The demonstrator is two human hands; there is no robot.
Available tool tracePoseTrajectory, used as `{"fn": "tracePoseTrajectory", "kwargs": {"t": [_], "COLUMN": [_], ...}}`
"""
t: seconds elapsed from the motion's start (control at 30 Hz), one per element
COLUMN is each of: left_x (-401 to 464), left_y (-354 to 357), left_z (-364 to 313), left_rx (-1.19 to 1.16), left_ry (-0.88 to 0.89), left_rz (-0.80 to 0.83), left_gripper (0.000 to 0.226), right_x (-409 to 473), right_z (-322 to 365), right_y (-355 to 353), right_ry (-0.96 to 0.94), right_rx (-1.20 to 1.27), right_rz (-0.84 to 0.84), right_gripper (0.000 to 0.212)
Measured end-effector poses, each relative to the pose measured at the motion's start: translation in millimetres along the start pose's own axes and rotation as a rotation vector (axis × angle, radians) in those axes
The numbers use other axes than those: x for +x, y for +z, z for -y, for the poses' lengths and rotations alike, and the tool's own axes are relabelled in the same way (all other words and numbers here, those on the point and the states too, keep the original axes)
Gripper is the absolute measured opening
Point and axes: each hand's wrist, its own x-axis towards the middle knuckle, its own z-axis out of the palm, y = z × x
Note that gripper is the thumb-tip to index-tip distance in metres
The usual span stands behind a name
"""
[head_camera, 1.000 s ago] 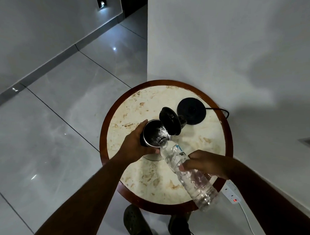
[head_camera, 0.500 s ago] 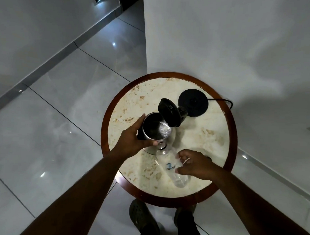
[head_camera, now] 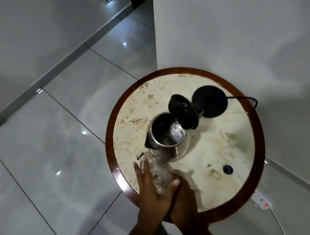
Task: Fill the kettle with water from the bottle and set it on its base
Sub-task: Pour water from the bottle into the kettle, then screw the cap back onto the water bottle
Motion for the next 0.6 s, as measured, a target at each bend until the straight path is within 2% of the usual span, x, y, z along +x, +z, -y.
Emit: {"fn": "tracePoseTrajectory", "kwargs": {"t": [0.07, 0.1, 0.17, 0.2, 0.23, 0.33, 0.4, 0.53, 0.57, 0.6], "left_x": [-7, -7, -3, -2, -4, -9, -10, -5, -3, -1], "left_y": [-16, -26, -36, -37, -40, -34, -24, 3, 10, 16], "left_z": [-10, -18, -23, -25, -27, -34, -38, -46, -50, -55], "left_rx": [-0.182, -0.327, -0.497, -0.48, -0.439, -0.344, -0.276, -0.242, -0.238, -0.232], "left_ry": [-0.102, -0.175, -0.193, -0.171, -0.134, 0.015, 0.135, 0.221, 0.228, 0.226], "left_rz": [-0.155, -0.154, -0.019, 0.048, 0.09, 0.153, 0.168, 0.257, 0.293, 0.32], "left_gripper": [0.112, 0.104, 0.065, 0.05, 0.046, 0.055, 0.06, 0.061, 0.061, 0.06], "right_x": [4, 6, 6, 6, 5, 6, 14, 47, 55, 61], "right_z": [11, 17, 22, 22, 22, 2, -21, -74, -85, -93], "right_y": [-14, -18, -24, -29, -32, -55, -81, -134, -141, -145], "right_ry": [-0.114, -0.135, -0.145, -0.15, -0.169, -0.215, -0.21, -0.012, 0.081, 0.143], "right_rx": [0.092, 0.14, 0.204, 0.21, 0.212, 0.176, 0.099, -0.272, -0.329, -0.366], "right_rz": [-0.034, -0.016, -0.033, -0.047, -0.048, 0.002, -0.039, -0.187, -0.134, -0.005], "right_gripper": [0.05, 0.057, 0.066, 0.069, 0.071, 0.072, 0.066, 0.049, 0.045, 0.039]}}
